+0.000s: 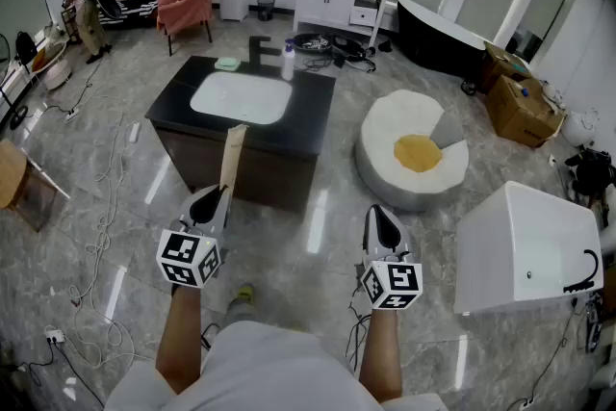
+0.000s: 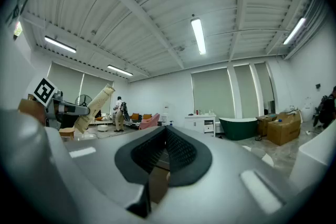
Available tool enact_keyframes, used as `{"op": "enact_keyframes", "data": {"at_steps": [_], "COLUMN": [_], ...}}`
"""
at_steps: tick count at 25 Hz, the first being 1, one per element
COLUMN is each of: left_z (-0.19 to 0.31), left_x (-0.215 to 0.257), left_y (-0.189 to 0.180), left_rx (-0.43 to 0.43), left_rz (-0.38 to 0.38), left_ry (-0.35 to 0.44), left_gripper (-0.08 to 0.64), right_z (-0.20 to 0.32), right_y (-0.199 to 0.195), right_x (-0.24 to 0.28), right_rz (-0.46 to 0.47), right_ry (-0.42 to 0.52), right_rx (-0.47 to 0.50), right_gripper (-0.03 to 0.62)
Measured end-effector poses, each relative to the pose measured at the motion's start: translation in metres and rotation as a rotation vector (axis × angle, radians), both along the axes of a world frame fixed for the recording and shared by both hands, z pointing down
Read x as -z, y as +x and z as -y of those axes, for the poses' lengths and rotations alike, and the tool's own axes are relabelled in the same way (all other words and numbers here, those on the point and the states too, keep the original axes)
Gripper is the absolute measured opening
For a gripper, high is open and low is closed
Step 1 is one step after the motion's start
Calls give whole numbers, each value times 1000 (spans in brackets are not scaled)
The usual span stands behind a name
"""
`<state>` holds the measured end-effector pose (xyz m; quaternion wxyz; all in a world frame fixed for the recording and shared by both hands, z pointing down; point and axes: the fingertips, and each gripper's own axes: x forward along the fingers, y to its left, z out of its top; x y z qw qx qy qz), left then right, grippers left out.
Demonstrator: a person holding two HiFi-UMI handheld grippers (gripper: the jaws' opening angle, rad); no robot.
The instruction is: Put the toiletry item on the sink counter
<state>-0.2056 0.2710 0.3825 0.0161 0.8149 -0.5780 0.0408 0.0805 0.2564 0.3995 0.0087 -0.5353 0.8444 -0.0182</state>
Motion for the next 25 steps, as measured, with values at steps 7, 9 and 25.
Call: {"op": "enact_keyframes", "data": {"at_steps": [7,9,25], "left_z": [-8,-10,-1], "left_x": [0,1,0], "left_y": [9,11,38], "left_rx": [0,-1,-28], "left_rz": [6,10,39], "left_ry": [1,1,-15], "left_gripper": [12,12,12], "right_z": [-8,-9,-7], "right_y": [2,2,26], "right_x": [-4,-4,-8], "right_rz": [-7,-6,54], "right_ry": [-4,-5,-5], "right_rx": [13,14,7], "right_gripper": [3,3,3]}}
